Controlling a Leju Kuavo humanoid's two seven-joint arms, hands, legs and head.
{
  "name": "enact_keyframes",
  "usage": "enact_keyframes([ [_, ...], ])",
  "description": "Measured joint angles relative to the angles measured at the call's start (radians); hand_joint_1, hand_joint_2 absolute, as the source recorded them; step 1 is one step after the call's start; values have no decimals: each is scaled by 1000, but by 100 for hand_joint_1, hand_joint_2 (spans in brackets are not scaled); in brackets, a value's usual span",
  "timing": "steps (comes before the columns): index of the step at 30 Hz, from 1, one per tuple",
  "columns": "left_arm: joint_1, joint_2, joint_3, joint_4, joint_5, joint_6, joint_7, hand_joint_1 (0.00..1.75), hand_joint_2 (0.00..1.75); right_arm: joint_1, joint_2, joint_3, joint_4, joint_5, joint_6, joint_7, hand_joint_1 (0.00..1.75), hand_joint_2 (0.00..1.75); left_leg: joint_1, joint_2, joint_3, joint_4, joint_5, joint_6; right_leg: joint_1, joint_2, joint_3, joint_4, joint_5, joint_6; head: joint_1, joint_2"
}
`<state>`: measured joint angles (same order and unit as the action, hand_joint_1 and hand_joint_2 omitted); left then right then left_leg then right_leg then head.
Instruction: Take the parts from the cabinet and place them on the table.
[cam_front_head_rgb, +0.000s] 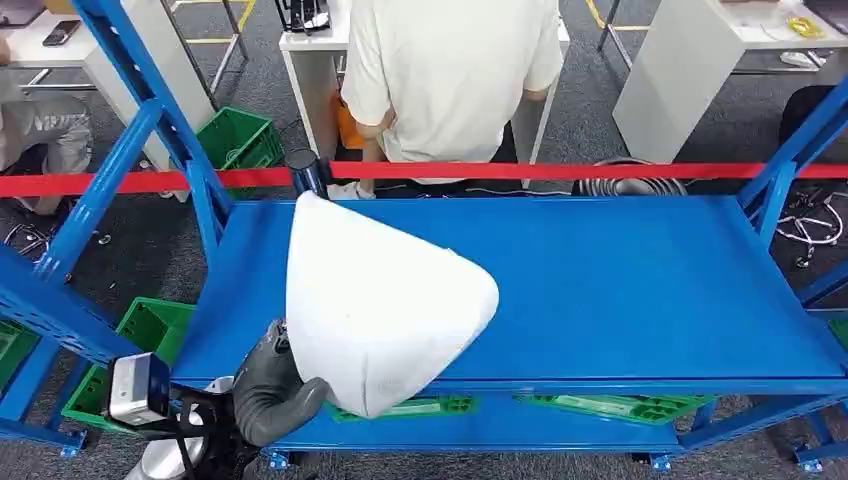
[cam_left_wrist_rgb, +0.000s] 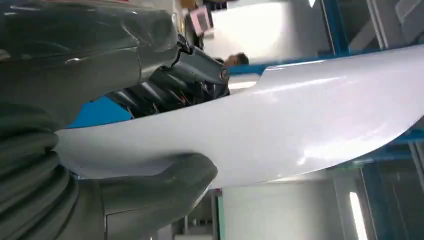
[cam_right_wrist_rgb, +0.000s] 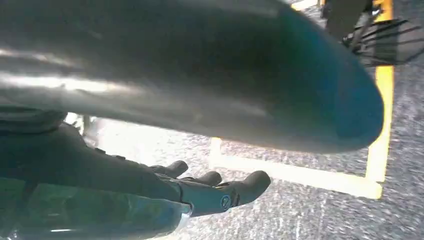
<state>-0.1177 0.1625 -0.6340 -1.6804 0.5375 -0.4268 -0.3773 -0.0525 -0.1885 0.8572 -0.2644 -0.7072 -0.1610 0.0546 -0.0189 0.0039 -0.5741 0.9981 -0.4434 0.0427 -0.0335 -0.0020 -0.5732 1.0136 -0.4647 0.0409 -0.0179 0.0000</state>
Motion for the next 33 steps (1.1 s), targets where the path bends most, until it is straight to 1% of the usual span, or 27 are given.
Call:
enact_keyframes([
  [2,0,1,-7,-14,15,-21,0,152,175,7,2,-5,0,-9,0,-6,0,0,4,1,0,-1,3,-5,8,0,-2,1,2,-12,1,0],
  [3,0,2,-10,-19,26,-31,2,150,175,10,2,-9,0,-16,0,-9,0,0,7,1,-2,3,0,-8,-2,1,0,-2,5,-19,2,0],
  [4,0,2,-12,-28,35,-40,4,154,175,13,5,-14,0,-19,0,-11,0,0,10,-2,-6,17,-12,-16,-5,2,1,-2,6,-20,2,0],
  [5,0,2,-14,-34,45,-47,5,155,175,16,4,-16,0,-22,0,-14,0,0,12,-2,-22,55,-41,-24,-5,2,2,-2,5,-27,-2,0],
  [6,0,3,-16,-38,53,-53,6,154,175,18,3,-19,0,-24,0,-18,0,0,17,-3,-53,122,-81,-32,-5,2,1,-2,7,-31,-2,0],
  [8,1,4,-21,-39,60,-60,7,159,175,24,3,-23,0,-29,0,-24,0,0,25,-3,-131,285,-149,-42,-3,2,-2,-2,6,-31,-2,0],
  [9,1,5,-23,-40,64,-65,7,168,175,27,3,-23,0,-30,0,-25,0,0,27,-3,-151,323,-154,-43,-3,2,-2,-2,6,-31,-2,0],
  [10,1,6,-24,-43,70,-67,6,168,175,28,2,-23,0,-30,0,-26,0,0,29,-3,-144,308,-134,-42,-3,2,-1,-2,6,-31,-2,0],
  [11,0,7,-26,-46,73,-68,4,168,175,29,2,-23,0,-30,0,-26,0,0,29,-3,-116,251,-98,-39,-3,3,-1,-2,6,-31,-2,0],
  [13,-1,8,-26,-56,77,-72,-2,169,175,27,3,-23,0,-30,1,-27,0,0,27,-5,-16,62,-14,-22,-1,7,3,-3,7,-30,-2,0],
  [14,-4,9,-26,-63,80,-74,-4,169,175,27,4,-23,0,-30,2,-27,0,0,23,-5,13,2,-15,-13,-3,7,3,-3,7,-29,-2,0],
  [15,-4,10,-27,-68,82,-76,-8,168,175,26,7,-23,0,-30,3,-27,0,0,18,-1,10,4,-16,-9,3,7,1,-5,9,-24,0,0],
  [17,-4,12,-27,-77,84,-78,-13,171,175,26,4,-23,0,-30,3,-27,0,0,11,-3,7,4,-17,-2,-4,5,2,-11,10,-9,-1,0],
  [18,-4,12,-27,-83,85,-80,-15,169,175,25,4,-23,0,-30,3,-27,0,0,10,-3,9,-5,-12,7,-1,5,5,-18,15,-2,-2,0],
  [19,-4,11,-27,-92,88,-82,-18,164,175,23,4,-23,0,-31,3,-27,0,0,22,-2,24,-33,8,16,2,4,-1,-13,14,0,-1,0],
  [20,-7,11,-28,-94,92,-84,-19,166,175,24,3,-23,0,-32,3,-27,0,0,19,0,30,-44,14,18,1,3,-13,13,0,-3,2,0],
  [21,-9,10,-29,-96,93,-84,-21,171,175,23,3,-23,0,-32,3,-27,0,0,18,1,29,-45,17,23,2,3,-41,71,-31,-12,2,0],
  [22,-8,10,-29,-96,95,-84,-21,171,175,23,2,-23,0,-32,3,-27,0,0,15,1,27,-44,17,24,2,3,-82,154,-66,-18,3,0],
  [23,-6,11,-31,-96,98,-85,-22,171,175,23,0,-23,0,-32,3,-27,0,0,12,1,25,-44,17,24,2,3,-121,233,-95,-20,3,0],
  [24,-6,11,-32,-96,101,-85,-23,171,175,24,0,-23,0,-32,3,-27,0,0,10,0,24,-43,17,24,2,3,-149,289,-108,-16,3,0],
  [25,-6,11,-34,-96,102,-85,-24,171,175,26,-2,-23,0,-32,3,-27,0,0,9,-1,24,-43,17,24,2,3,-151,289,-101,-7,3,0],
  [26,-6,11,-35,-96,102,-85,-25,171,175,26,-3,-23,0,-32,3,-27,0,0,9,-2,25,-42,17,23,2,2,-124,237,-76,5,3,0],
  [28,-6,11,-36,-96,103,-85,-26,171,175,25,-6,-23,0,-32,3,-27,0,0,10,-3,24,-31,11,15,-1,1,-25,44,-7,26,3,0],
  [29,-6,11,-36,-98,103,-85,-27,171,175,22,-7,-24,0,-32,3,-27,0,0,10,-2,20,-19,5,8,-2,-1,1,-17,4,19,3,0],
  [30,-6,11,-36,-100,103,-85,-27,171,175,23,-7,-23,0,-32,3,-27,0,0,1,-4,13,-11,-3,1,5,1,3,-16,7,8,3,0],
  [31,-6,11,-36,-102,103,-85,-27,171,175,22,-7,-23,0,-32,3,-27,0,0,2,-4,11,-8,-4,-2,6,2,3,-9,8,-4,2,0],
  [33,-6,11,-37,-104,104,-85,-28,171,175,22,-7,-24,0,-33,3,-27,0,0,5,-3,11,-8,-2,-4,9,2,0,-9,9,-13,2,0],
])
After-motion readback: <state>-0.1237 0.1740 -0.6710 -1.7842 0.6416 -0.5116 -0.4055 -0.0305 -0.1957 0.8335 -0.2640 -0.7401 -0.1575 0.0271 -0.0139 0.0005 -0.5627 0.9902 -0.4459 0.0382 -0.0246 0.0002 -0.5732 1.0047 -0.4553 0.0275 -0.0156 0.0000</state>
